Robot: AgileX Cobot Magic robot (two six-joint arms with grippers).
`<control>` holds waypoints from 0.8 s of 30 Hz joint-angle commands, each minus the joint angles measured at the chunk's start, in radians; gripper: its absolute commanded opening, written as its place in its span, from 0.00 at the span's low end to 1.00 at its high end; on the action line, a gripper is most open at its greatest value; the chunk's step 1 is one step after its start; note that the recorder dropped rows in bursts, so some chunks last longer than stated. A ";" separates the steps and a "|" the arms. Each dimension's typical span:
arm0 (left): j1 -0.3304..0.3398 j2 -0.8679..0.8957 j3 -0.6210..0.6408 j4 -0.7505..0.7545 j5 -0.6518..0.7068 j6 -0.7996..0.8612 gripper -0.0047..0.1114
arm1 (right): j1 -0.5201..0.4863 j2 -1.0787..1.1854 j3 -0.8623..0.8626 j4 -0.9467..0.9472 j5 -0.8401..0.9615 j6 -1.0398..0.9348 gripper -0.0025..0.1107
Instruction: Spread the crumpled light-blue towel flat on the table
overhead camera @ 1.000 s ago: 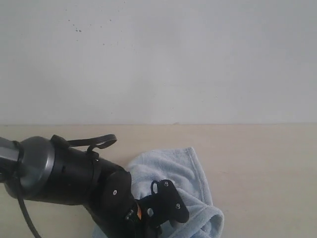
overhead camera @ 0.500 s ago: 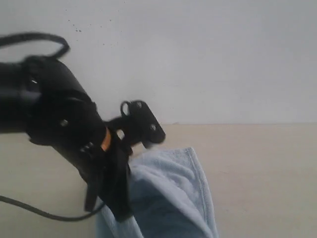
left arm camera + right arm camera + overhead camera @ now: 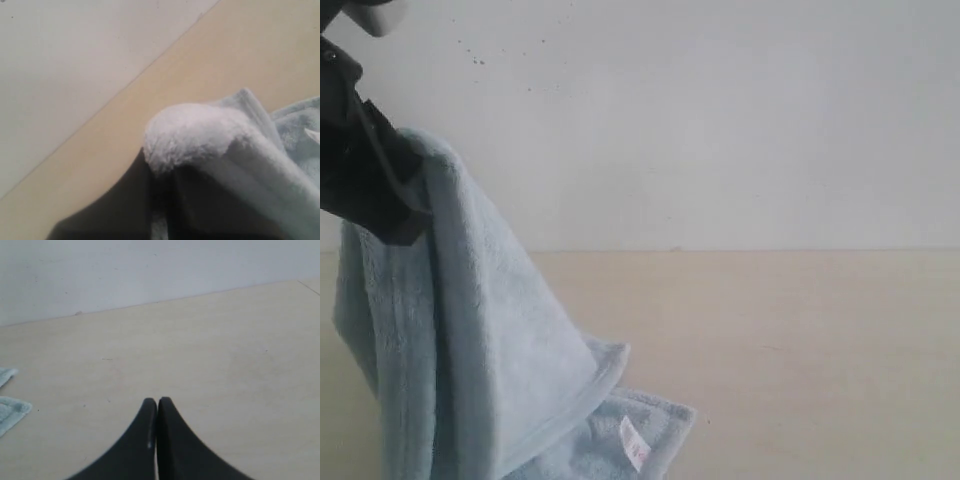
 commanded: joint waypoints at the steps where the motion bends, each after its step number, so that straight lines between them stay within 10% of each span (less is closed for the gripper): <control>1: 0.000 -0.017 0.053 -0.021 -0.090 -0.039 0.07 | -0.001 -0.005 -0.001 -0.009 -0.018 -0.003 0.02; 18: 0.000 -0.017 0.094 -0.111 0.011 -0.039 0.07 | -0.001 -0.005 -0.001 0.436 -0.537 0.360 0.02; 24: 0.000 -0.017 0.094 -0.127 0.002 -0.039 0.07 | -0.001 -0.005 -0.035 0.315 -0.902 1.071 0.02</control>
